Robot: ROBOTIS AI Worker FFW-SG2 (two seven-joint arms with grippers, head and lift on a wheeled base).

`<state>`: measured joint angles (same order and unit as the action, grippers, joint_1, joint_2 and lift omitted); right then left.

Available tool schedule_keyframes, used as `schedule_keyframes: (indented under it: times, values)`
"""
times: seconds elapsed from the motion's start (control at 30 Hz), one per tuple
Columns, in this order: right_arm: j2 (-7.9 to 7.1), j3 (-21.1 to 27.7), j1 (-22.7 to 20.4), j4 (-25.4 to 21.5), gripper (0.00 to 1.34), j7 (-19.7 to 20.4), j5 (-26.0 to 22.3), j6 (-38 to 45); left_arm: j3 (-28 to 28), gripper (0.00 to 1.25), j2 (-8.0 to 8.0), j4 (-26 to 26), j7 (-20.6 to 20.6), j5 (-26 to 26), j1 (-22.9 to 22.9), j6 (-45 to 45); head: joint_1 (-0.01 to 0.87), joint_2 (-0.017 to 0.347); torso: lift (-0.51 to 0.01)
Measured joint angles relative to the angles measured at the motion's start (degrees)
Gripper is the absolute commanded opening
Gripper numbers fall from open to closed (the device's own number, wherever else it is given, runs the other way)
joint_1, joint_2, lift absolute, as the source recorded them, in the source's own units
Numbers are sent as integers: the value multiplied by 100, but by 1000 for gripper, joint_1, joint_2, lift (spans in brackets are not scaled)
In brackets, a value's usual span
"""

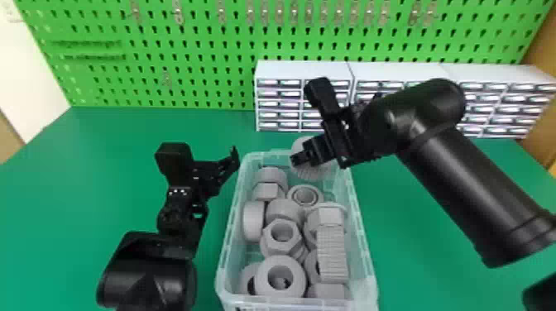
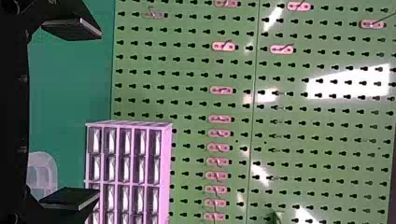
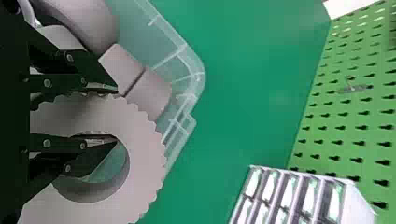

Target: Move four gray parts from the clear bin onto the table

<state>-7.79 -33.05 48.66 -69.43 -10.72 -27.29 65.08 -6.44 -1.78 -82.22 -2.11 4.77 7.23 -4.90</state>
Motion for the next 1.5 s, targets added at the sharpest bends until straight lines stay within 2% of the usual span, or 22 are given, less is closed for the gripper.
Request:
schedule_keyframes:
  times: [0.47,1.13,1.5]
  values:
    - [-48,751,-155,-646,416,0,509,600,-6,1151,-27,-4,0,24,-46,-11,693,72,-52]
    - [-173,1888,-683,-1224,416,0,1206,1199,-39,1151,-33,-4,0,39,-74,-11,693,72,-52]
    - [-227,2358,-1022,-1335,416,0,1415,1387,-99,1151,-33,-4,-15,44,-46,-11,693,72,-52]
